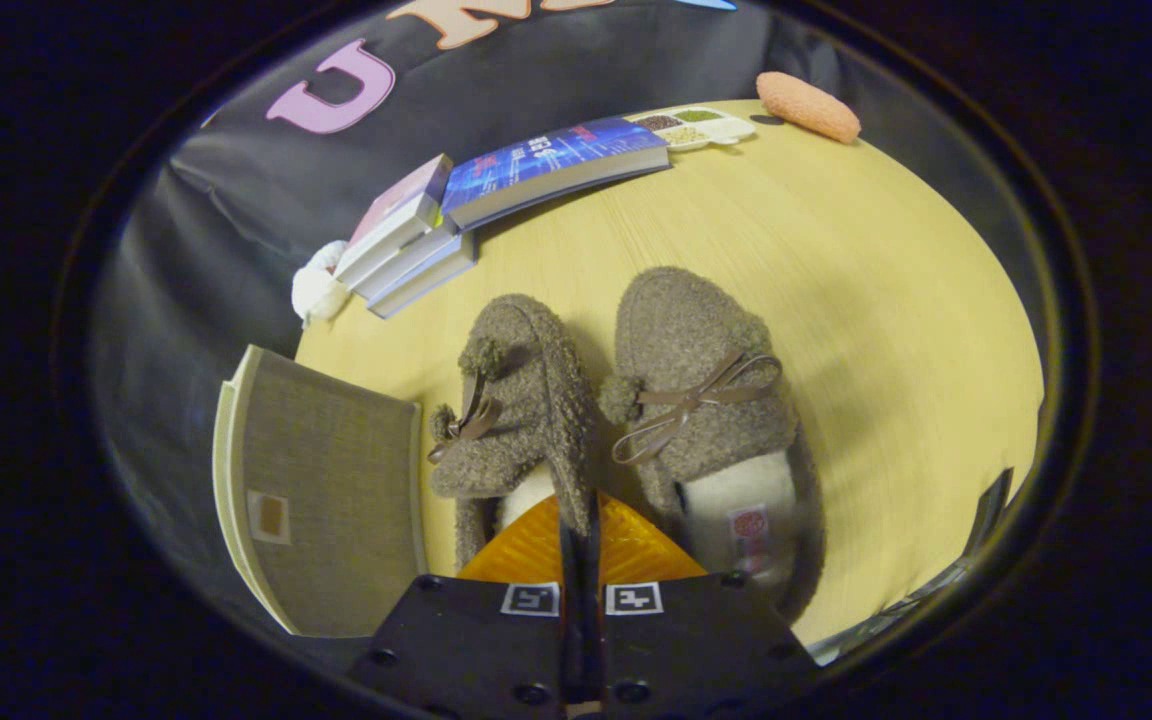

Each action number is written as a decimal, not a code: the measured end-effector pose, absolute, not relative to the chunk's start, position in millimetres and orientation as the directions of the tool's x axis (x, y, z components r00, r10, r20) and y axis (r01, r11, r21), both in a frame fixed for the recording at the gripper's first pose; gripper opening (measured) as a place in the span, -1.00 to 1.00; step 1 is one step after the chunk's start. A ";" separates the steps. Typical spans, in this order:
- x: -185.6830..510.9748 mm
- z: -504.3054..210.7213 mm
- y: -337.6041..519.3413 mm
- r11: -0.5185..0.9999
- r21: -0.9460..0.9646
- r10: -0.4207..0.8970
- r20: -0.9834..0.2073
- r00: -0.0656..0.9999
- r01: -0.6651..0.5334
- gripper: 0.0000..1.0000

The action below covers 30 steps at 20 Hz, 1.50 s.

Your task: Open the storage box then place both shoes into the box .Put the left shoe in first, then the right shoe, with the right side of both shoes facing outward in a uniform manner.

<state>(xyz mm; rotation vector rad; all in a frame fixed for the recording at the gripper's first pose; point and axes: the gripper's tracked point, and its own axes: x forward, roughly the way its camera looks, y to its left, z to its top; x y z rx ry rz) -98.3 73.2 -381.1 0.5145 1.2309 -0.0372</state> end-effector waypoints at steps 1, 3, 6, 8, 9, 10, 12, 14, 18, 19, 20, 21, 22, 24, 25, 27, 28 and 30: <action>-96.5 -372.4 76.6 0.876 0.372 0.255 -0.898 0.359 0.307 -0.94; -88.5 -349.6 83.0 0.862 0.403 0.268 -0.877 0.400 0.306 -0.94; -71.8 -305.5 95.3 0.847 0.443 0.278 -0.840 0.466 0.293 -0.94; -59.0 -273.8 111.1 0.830 0.483 0.300 -0.807 0.509 0.278 -0.94; -53.7 -259.9 121.1 0.821 0.505 0.314 -0.788 0.529 0.266 -0.94; -47.5 -245.6 133.0 0.811 0.529 0.331 -0.769 0.547 0.252 -0.94; -41.9 -222.3 159.7 0.788 0.572 0.373 -0.739 0.562 0.229 -0.94; -39.4 -205.4 185.9 0.765 0.608 0.411 -0.713 0.569 0.209 -0.94; -51.7 -199.4 234.4 0.756 0.630 0.465 -0.708 0.531 0.178 -0.93; -56.6 -201.0 246.0 0.754 0.634 0.478 -0.709 0.518 0.173 -0.93; -61.2 -203.3 256.4 0.756 0.633 0.486 -0.713 0.505 0.166 -0.93; -67.5 -206.7 265.4 0.762 0.628 0.489 -0.720 0.492 0.161 -0.93; -72.7 -211.6 273.4 0.771 0.618 0.489 -0.729 0.479 0.154 -0.93; -81.3 -223.5 286.1 0.795 0.591 0.478 -0.751 0.454 0.140 -0.93; -85.8 -229.7 291.9 0.806 0.577 0.473 -0.763 0.441 0.133 -0.93; -94.7 -243.0 302.3 0.825 0.549 0.461 -0.790 0.403 0.133 -0.93; -98.3 -249.8 308.4 0.832 0.538 0.457 -0.803 0.382 0.137 -0.93; -103.9 -262.0 323.8 0.845 0.517 0.449 -0.825 0.343 0.138 -0.93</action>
